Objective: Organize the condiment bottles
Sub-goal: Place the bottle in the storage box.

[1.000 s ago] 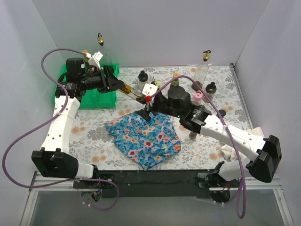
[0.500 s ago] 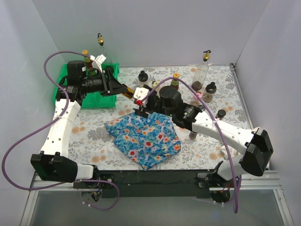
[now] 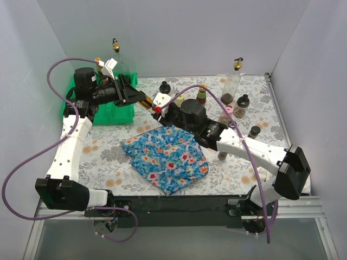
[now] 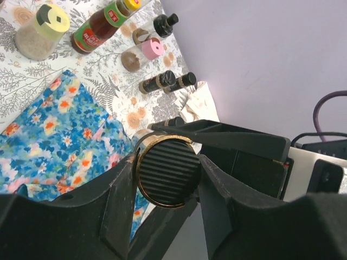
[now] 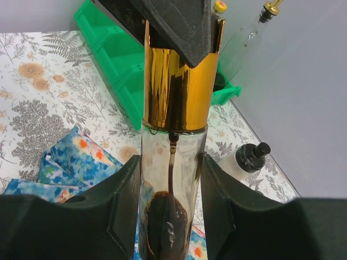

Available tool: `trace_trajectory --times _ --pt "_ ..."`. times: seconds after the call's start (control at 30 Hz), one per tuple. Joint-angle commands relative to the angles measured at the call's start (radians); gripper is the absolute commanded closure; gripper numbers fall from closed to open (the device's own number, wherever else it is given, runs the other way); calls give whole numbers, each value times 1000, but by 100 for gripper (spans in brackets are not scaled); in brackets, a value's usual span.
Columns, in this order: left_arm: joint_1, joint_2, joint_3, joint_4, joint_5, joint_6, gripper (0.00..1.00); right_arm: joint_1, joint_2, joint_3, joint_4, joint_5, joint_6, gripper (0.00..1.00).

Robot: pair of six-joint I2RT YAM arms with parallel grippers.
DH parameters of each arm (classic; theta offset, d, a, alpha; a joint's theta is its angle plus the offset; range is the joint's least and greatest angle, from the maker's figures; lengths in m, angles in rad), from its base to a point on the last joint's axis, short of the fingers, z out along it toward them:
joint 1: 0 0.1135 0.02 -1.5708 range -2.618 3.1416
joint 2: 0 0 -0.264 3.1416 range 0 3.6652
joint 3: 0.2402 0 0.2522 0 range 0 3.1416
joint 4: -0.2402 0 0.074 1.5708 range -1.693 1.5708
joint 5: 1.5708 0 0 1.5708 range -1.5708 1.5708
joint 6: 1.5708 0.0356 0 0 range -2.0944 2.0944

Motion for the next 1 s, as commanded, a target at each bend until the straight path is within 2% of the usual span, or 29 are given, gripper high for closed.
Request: trace_trajectory --times 0.0,0.03,0.1,0.13,0.23,0.33,0.37,0.57,0.73,0.97 --pt "-20 -60 -15 85 53 -125 75 40 21 46 143 -13 77 99" --pt "-20 -60 -17 84 47 -128 68 40 21 49 151 -4 85 99" --pt "-20 -61 -20 85 24 -135 62 40 20 45 166 43 115 99" --pt "-20 -61 -21 88 13 -138 55 40 17 39 187 56 125 99" --pt "-20 -65 -26 102 -17 -145 49 40 2 9 223 82 161 99" --pt "-20 -80 -35 134 -56 -159 39 40 -6 -7 249 97 194 99" --pt "-20 -86 -44 153 -64 -162 33 40 -6 -10 255 94 200 99" --pt "-20 -95 -67 173 -102 -152 30 40 -14 -32 294 166 238 99" --pt "-20 -112 -86 173 -159 -135 29 40 -12 -35 300 165 254 99" --pt "-20 -141 -119 246 -203 -139 41 40 2 -32 304 136 283 99"
